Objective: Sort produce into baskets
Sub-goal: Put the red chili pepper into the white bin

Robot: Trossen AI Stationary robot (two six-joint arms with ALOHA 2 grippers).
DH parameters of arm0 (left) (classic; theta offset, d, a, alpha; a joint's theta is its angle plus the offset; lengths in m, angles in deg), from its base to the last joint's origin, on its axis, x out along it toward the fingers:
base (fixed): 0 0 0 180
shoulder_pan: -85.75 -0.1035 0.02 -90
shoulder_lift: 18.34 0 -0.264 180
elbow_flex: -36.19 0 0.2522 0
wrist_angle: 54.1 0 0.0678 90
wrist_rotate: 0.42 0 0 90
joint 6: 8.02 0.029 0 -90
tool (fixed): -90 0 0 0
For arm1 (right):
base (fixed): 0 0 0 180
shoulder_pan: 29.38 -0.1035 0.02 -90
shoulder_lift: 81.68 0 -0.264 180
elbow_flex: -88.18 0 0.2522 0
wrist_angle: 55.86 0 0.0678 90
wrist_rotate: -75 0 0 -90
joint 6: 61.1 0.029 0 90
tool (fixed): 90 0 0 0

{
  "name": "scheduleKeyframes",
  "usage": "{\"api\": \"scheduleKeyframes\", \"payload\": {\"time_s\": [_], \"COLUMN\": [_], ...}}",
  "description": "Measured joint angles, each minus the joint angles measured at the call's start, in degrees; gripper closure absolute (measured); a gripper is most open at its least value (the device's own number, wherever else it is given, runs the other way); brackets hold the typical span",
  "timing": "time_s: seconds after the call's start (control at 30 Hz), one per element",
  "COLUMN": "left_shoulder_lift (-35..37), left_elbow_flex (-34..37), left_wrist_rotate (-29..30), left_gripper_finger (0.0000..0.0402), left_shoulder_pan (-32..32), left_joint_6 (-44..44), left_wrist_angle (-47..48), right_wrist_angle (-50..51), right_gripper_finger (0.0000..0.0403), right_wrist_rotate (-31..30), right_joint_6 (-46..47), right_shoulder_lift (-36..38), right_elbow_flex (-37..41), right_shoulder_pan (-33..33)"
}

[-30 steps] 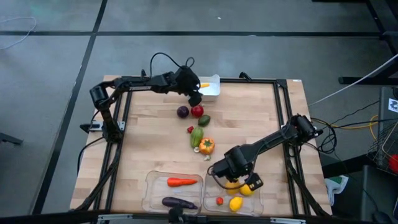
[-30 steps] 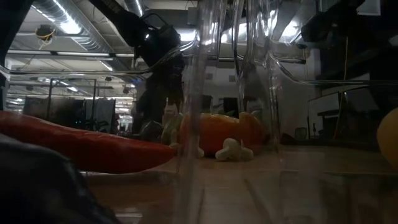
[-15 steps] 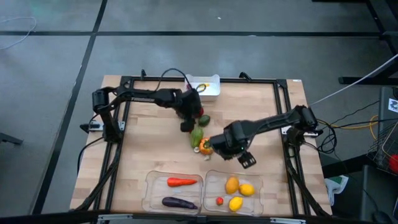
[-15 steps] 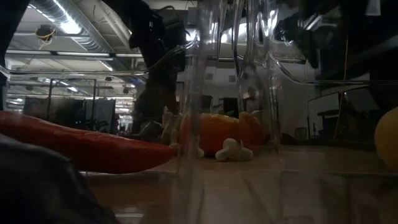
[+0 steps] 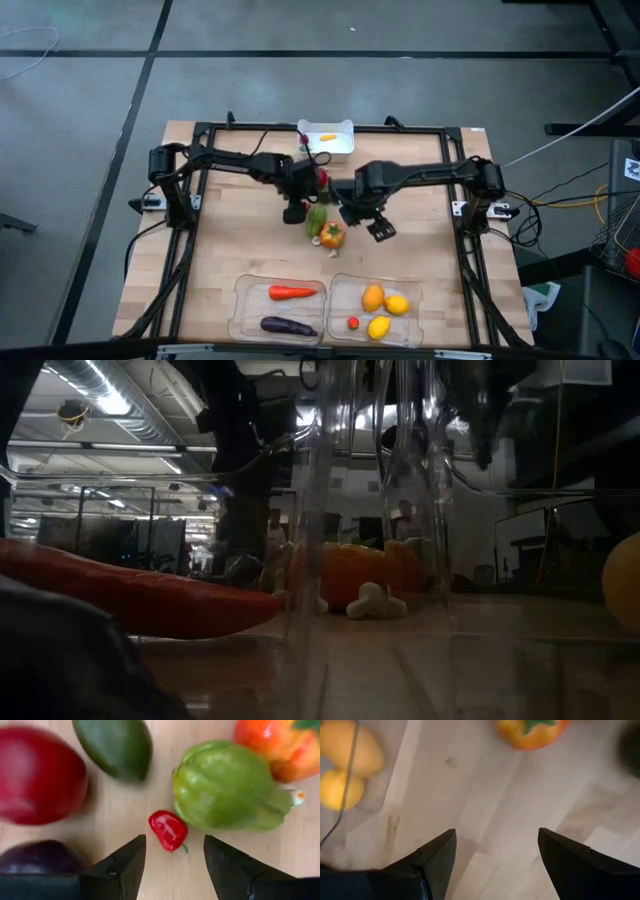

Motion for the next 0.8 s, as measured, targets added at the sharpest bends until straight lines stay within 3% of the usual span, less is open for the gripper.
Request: {"api": "scheduleKeyframes", "payload": {"time_s": [0.4, 0.8], "left_shoulder_lift": [0.0, -0.25], "left_elbow_flex": [5.9, 9.27], "left_wrist_rotate": [0.09, 0.07], "left_gripper_finger": [0.0205, 0.0205], "left_shoulder_pan": [0.0, 0.84], "left_joint_6": [-2.91, -5.85], "left_wrist_angle": [-8.91, -14.63], "right_wrist_angle": [-4.98, -8.71], "right_gripper_finger": [0.0126, 0.0126], "right_wrist_rotate": [0.0, -0.28], "right_joint_6": [-2.99, -4.65], "right_shoulder_lift": [0.0, -0.02], "right_elbow_flex": [0.0, 0.0], "right_shoulder_pan": [7.69, 10.1]}}
